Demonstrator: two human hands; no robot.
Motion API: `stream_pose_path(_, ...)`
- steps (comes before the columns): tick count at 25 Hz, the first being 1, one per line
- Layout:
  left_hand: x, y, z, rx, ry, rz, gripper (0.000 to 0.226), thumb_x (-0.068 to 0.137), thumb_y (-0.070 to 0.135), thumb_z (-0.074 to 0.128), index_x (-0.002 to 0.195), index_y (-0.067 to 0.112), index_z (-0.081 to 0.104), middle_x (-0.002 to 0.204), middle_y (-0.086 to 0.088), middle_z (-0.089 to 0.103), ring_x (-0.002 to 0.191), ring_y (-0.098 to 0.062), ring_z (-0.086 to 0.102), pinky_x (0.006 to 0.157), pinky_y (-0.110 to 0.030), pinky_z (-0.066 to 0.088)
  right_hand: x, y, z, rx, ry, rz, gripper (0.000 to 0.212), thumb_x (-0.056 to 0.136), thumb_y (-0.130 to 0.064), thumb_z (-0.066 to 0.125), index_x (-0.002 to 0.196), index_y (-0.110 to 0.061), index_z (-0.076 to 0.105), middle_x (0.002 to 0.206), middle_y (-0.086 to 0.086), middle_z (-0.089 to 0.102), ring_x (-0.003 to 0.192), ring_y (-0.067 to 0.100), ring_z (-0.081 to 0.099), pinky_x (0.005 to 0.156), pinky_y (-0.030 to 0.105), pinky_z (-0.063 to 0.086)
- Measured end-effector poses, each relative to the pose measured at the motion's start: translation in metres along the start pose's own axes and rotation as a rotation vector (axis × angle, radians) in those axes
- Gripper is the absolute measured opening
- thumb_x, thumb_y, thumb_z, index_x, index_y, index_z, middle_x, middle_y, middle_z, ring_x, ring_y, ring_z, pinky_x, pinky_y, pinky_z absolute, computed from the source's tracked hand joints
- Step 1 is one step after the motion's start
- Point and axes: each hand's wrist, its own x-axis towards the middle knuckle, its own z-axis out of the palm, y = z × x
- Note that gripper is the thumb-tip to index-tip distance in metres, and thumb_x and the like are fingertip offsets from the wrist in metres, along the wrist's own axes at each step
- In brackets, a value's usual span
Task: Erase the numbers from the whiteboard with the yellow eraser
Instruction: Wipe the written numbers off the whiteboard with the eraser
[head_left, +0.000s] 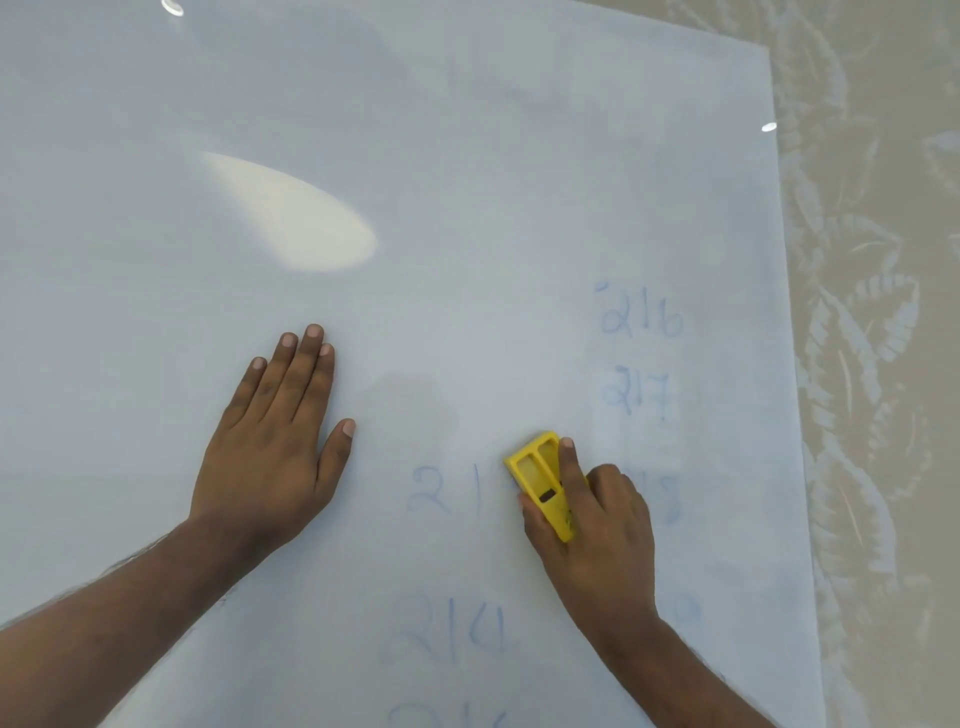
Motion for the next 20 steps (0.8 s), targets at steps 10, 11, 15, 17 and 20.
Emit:
stream_pose_path(10,-0.027,0.011,-0.001,-0.011,-0.053,0.007,0.072,0.103,0.044,0.028,0.161,0.004,0.014,0.171,-0.011,0.011,0.159,-0.025,0.008,0.129,-0.042,0.008,0.036,-0.007,-0.001,-0.001,-0.016,0.01,0.06,0.09,-0.05,0.048,0.133,-0.008,0.057,0.08,0.005,0.044,0.07,0.024,0.045,0.062,0.032,0.038)
stream_pose_path(11,-0.028,0.012,-0.001,-0.012,-0.056,0.007,0.072,0.103,0.044,0.028,0.161,0.004,0.014,0.171,-0.01,0.01,0.159,-0.025,0.008,0.129,-0.043,0.009,0.039,-0.011,0.0,0.015,-0.016,0.025,0.061,0.09,-0.05,0.049,0.133,-0.008,0.056,0.08,0.004,0.044,0.07,0.023,0.045,0.063,0.032,0.038)
stream_pose_path(15,-0.032,0.013,0.0,-0.029,-0.063,0.001,0.072,0.103,0.044,0.028,0.161,0.005,0.013,0.171,-0.01,0.01,0.159,-0.024,0.007,0.129,-0.043,0.01,0.014,-0.017,0.002,-0.015,-0.038,-0.103,0.057,0.092,-0.047,0.052,0.133,-0.007,0.057,0.08,0.007,0.048,0.07,0.025,0.045,0.061,0.034,0.036)
stream_pose_path(17,-0.038,0.012,-0.001,-0.047,-0.063,0.01,0.071,0.103,0.044,0.028,0.161,0.005,0.015,0.171,-0.009,0.012,0.159,-0.024,0.008,0.129,-0.043,0.009,-0.012,-0.014,0.0,-0.024,-0.055,-0.188,0.055,0.094,-0.045,0.053,0.134,-0.007,0.057,0.08,0.007,0.049,0.07,0.025,0.044,0.061,0.035,0.035)
stream_pose_path(20,-0.052,0.009,-0.004,-0.048,-0.07,0.04,0.07,0.103,0.043,0.028,0.161,0.005,0.018,0.171,-0.01,0.014,0.158,-0.025,0.012,0.129,-0.043,0.011,-0.041,0.0,-0.008,-0.048,-0.122,-0.26,0.055,0.097,-0.048,0.049,0.138,-0.011,0.051,0.08,0.004,0.048,0.071,0.023,0.042,0.061,0.035,0.033)
